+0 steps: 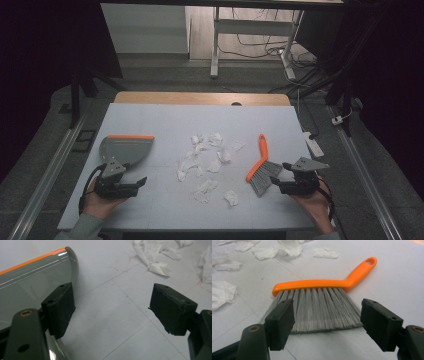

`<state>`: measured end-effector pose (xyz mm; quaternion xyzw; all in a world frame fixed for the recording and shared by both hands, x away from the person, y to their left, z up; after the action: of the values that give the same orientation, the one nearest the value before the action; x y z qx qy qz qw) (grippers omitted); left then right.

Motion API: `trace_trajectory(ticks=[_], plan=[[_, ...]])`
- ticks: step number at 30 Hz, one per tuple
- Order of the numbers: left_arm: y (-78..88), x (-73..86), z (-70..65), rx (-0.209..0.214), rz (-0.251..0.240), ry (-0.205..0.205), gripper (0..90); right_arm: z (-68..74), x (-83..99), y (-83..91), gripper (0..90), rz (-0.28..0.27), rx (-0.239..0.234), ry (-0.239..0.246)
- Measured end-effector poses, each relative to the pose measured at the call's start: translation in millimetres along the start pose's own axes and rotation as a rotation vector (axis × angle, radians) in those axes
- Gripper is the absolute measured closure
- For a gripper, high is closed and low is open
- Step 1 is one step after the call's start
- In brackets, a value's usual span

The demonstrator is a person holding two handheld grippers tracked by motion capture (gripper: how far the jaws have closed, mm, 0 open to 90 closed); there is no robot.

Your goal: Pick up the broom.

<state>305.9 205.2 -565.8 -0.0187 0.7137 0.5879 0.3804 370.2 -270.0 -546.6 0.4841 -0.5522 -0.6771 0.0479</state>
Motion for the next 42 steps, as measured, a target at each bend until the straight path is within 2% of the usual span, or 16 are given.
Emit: trace_trajectory(ticks=[25,29,33,39,42], plan=[[-1.6,-2.3,4.2,-0.020,-0.005,-0.004,21.4,1.1,-2.5,3.3,29.2,0.015,0.031,0.004],[-1.0,-1.9,3.6,-0.032,-0.008,-0.006,21.7,3.2,-5.5,6.2,30.1,0.047,0.047,0.006],[-0.9,-2.8,2.5,-0.032,-0.012,-0.016,21.7,5.1,-9.7,8.9,30.1,0.078,0.046,-0.016],[-3.5,-5.9,3.1,-0.028,-0.006,-0.019,21.8,2.3,-16.9,11.4,30.5,0.101,0.085,-0.024],[-5.9,-9.6,1.7,-0.033,0.008,-0.030,21.8,0.9,-23.4,11.5,30.9,0.114,0.074,-0.040]])
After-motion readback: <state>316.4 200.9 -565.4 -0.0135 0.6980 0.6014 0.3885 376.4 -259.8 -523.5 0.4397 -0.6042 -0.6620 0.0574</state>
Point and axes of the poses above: each handheld gripper's, and its own axes: y roughly backward along the jaws, x roughly out of its underside, z roughly to its left, the point moved 9 cm from there along -y, roughly forward along the jaws, and after that the axes turned 15 degrees about z, right-handed, at the moved point
